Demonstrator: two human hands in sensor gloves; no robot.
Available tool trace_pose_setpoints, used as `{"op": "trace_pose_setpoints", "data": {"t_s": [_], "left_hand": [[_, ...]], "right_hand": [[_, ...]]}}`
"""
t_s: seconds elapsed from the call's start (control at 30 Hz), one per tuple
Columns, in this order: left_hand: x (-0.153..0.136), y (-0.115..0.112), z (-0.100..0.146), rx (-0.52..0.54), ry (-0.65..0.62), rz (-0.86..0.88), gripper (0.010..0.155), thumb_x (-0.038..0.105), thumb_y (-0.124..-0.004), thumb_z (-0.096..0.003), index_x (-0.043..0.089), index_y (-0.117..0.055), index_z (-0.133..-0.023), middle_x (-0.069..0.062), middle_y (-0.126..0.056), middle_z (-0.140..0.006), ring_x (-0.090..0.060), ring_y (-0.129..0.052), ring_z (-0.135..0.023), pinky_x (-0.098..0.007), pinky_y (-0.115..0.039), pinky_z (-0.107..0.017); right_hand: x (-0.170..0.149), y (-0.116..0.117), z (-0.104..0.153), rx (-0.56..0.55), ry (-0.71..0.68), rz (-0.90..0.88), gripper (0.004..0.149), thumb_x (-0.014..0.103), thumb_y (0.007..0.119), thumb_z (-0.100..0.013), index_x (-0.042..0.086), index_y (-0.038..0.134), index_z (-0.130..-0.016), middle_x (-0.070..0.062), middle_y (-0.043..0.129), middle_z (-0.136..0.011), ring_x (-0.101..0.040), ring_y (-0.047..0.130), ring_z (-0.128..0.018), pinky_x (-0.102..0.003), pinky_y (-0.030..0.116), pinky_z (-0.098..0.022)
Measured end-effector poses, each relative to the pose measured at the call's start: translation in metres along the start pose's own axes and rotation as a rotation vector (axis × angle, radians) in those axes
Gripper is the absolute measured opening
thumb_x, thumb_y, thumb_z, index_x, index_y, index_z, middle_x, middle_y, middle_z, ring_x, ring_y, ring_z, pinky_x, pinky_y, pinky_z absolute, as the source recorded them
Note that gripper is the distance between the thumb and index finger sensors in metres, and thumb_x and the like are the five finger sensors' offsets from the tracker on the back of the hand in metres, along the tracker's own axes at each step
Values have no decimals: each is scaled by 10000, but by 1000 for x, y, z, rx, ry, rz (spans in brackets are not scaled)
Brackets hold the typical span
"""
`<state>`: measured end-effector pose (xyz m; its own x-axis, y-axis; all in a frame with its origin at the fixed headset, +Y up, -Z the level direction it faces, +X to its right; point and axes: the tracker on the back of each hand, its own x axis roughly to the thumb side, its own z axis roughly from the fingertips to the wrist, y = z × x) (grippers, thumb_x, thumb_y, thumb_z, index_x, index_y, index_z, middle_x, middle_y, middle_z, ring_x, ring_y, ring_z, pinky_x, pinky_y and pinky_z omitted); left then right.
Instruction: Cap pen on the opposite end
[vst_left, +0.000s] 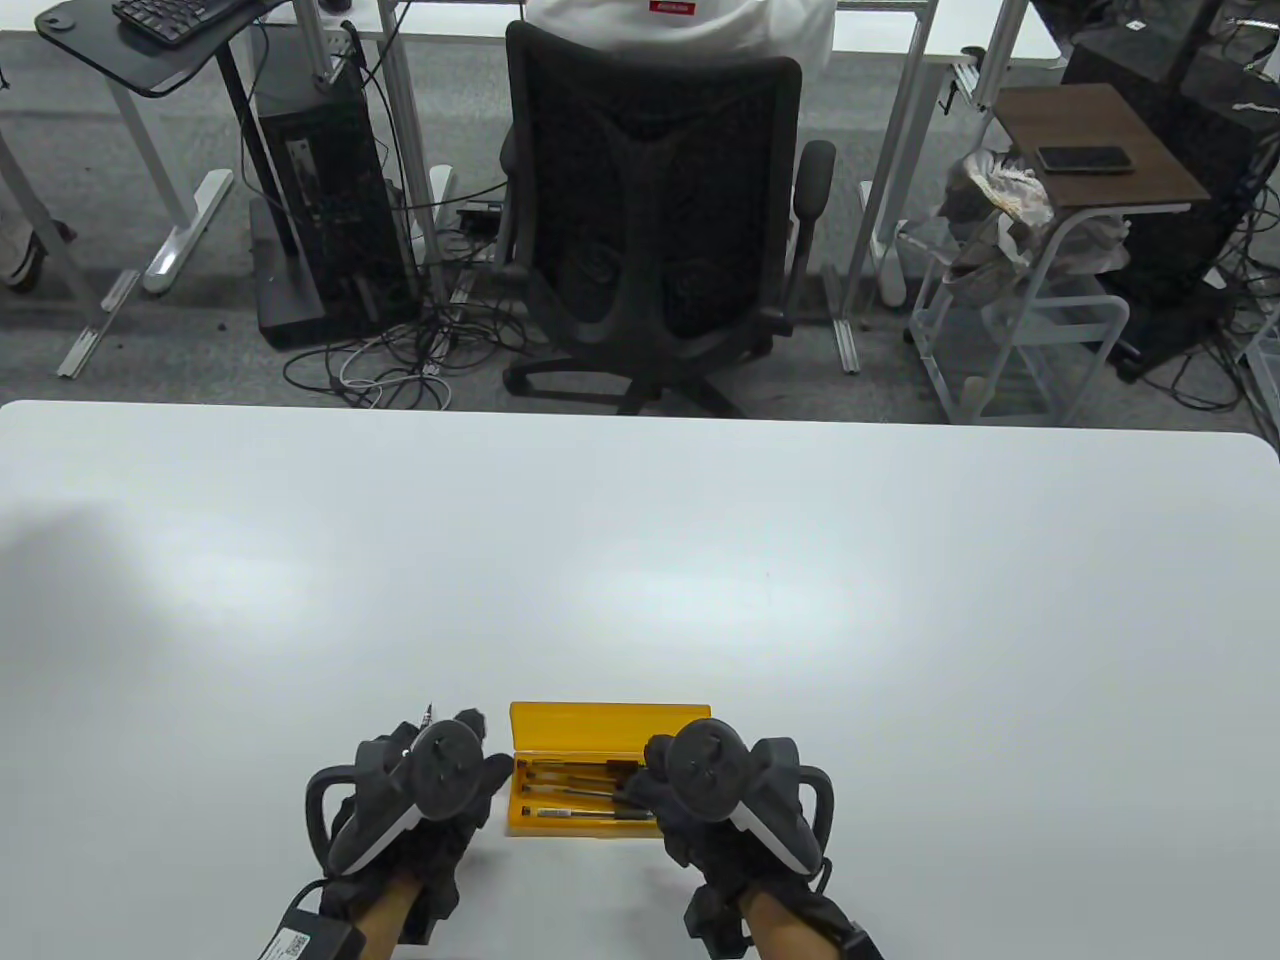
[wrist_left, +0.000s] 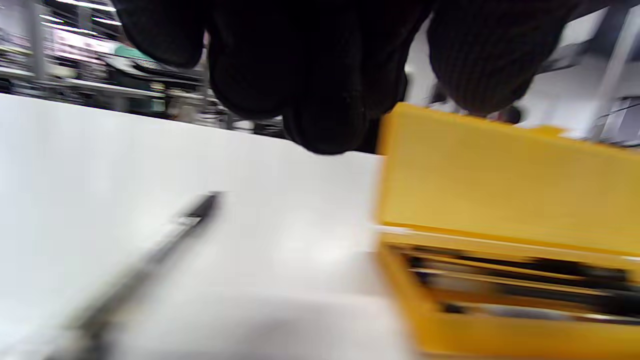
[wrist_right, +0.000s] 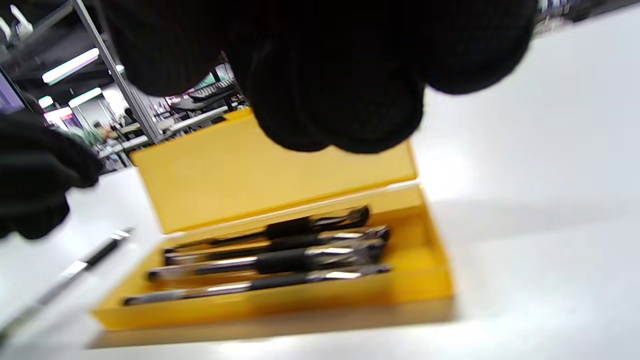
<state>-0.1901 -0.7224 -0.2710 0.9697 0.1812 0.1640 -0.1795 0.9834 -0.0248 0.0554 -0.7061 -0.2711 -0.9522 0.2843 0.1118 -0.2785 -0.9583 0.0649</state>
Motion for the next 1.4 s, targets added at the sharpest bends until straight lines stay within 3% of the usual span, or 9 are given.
{"op": "trace_pose_setpoints", "data": {"t_s": [0.1,0.27,0.53,0.7,1.0,1.07,1.13,1.4], "left_hand": [[18,-14,-4,-36,-116,-104,591,488,-821,-495,258,-721,-1030,-103,-916,-857,-315,-834,-754,-639,-538,-717],[29,-37,-12,-103,-160,-331,656,505,-802,-493,290,-623,-1087,-113,-855,-913,-331,-770,-805,-653,-499,-730],[18,-50,-18,-247,-95,-247,720,535,-754,-494,271,-508,-1117,-152,-776,-974,-375,-691,-855,-705,-438,-725],[16,-50,-18,-241,-79,-208,734,531,-769,-485,246,-520,-1113,-158,-775,-976,-384,-690,-855,-712,-440,-719],[16,-50,-18,-237,-68,-202,734,534,-768,-484,243,-523,-1111,-167,-782,-970,-388,-699,-847,-708,-450,-716],[15,-49,-17,-234,-61,-205,736,539,-769,-482,242,-527,-1111,-167,-786,-967,-390,-703,-843,-709,-453,-713],[15,-50,-17,-236,-57,-198,741,538,-768,-482,232,-525,-1112,-167,-788,-965,-390,-704,-842,-707,-453,-714],[15,-50,-17,-240,-54,-201,745,535,-766,-482,224,-522,-1114,-172,-784,-970,-393,-700,-846,-710,-452,-713]], "right_hand": [[6,6,-5,7,-1,97,522,448,844,-375,196,902,-829,-44,1016,-609,-217,1008,-425,-426,840,-364],[18,19,-12,39,-33,243,468,422,858,-370,245,922,-798,-29,994,-656,-225,991,-484,-441,828,-409],[21,49,-26,136,-43,395,469,386,854,-378,287,892,-834,-21,918,-818,-273,913,-695,-494,768,-540],[20,67,-26,212,-68,456,491,393,770,-411,284,783,-890,-64,821,-911,-316,833,-778,-520,721,-600],[22,75,-18,90,-143,533,435,303,707,-434,279,817,-854,-58,853,-870,-275,863,-758,-502,729,-619],[22,72,-20,124,-136,536,432,320,702,-443,293,802,-863,-43,841,-883,-258,859,-779,-497,730,-630],[16,70,-22,239,-102,420,514,390,718,-427,268,751,-925,-73,761,-952,-302,777,-849,-531,691,-647],[16,72,-21,204,-113,458,505,358,716,-415,278,751,-913,-69,765,-936,-298,774,-857,-524,706,-645]]}}
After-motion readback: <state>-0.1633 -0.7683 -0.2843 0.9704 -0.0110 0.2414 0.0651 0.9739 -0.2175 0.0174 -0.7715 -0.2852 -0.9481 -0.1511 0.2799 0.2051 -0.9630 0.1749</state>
